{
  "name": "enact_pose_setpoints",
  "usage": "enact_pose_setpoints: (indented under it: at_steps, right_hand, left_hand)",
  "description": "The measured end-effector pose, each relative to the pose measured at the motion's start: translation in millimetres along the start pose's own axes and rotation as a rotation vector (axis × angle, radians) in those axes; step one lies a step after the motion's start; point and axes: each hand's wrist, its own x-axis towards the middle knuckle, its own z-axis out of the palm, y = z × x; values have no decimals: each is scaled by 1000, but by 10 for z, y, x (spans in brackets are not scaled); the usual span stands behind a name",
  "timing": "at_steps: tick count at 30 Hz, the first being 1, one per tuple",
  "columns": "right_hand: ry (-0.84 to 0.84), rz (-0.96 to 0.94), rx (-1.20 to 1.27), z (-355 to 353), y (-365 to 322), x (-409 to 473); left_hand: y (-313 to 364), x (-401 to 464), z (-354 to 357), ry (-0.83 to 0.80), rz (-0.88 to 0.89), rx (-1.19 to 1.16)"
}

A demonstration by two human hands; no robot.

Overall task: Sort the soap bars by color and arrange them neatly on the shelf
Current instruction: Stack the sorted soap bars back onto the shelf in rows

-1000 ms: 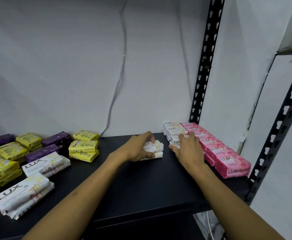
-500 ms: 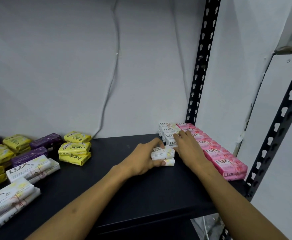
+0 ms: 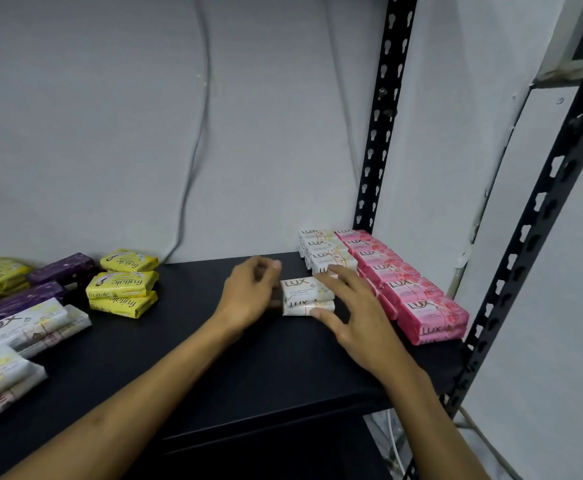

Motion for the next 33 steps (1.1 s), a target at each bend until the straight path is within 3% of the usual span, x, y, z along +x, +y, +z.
enact_pose_setpoints:
  at_steps: [2, 6, 13, 21, 27, 33]
  right_hand:
    - [-58, -3, -51, 50, 42, 13]
    - [15, -40, -201, 91, 94, 20]
    - [106, -4, -541, 20, 168, 84]
    - [64, 27, -675, 5, 175, 189]
    - [49, 21, -612, 38, 183, 167]
    - [45, 1, -501, 52, 237, 187]
  left_hand:
    - [-14, 5, 10, -14, -23, 26]
    - [-70, 20, 106, -36, -21, 110]
    - [-39, 135, 495, -7, -74, -19]
    - [-18, 247, 630, 6, -92, 150]
    - [106, 518, 809, -14, -220, -188]
    - [108, 696, 1197, 79, -305, -396]
